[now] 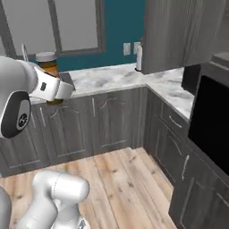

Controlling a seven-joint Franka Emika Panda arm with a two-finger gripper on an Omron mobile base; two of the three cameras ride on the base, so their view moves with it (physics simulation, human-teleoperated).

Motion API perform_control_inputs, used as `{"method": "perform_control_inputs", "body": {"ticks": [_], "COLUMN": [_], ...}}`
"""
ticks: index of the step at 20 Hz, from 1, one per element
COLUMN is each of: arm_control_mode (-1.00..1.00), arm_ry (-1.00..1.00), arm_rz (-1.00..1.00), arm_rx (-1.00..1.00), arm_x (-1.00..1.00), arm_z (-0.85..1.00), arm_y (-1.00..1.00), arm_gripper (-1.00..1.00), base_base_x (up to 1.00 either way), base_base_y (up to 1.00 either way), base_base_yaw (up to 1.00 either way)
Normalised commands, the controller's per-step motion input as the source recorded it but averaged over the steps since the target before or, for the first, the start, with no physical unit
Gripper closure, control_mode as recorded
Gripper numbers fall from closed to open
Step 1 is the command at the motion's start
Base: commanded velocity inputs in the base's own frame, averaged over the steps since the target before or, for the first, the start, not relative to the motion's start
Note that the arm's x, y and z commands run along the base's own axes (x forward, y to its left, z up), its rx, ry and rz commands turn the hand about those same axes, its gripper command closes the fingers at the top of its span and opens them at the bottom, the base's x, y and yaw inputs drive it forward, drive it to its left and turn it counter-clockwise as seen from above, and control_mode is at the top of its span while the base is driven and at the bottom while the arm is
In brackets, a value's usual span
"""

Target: Take the cinnamon bottle from the cabinet and place it on the dining table, next to the plate with the cupcake. Then take the chocolate from the dining counter and place it on the cupcake plate.

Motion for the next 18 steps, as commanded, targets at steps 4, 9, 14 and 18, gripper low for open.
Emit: {"method": "perform_control_inputs", "body": {"ticks": [4,9,14,18], "arm_control_mode": [1.0,1.0,1.0,1.0], "arm_ry": [0.0,0.0,0.0,0.0], "arm_rz": [0.0,0.0,0.0,0.0], "arm_rx": [0.0,0.0,0.0,0.0], "arm_x": [0.0,0.0,0.0,0.0], "arm_z": [0.0,0.0,0.0,0.0], "arm_y": [0.0,0.0,0.0,0.0], "arm_gripper": [1.0,1.0,1.0,1.0], "base_base_x": [-0.28,-0.21,-0.13,0.03], "base_base_y": [0.0,0.0,0.0,0.0], "base_base_yaw": [1.0,1.0,1.0,0.97]}}
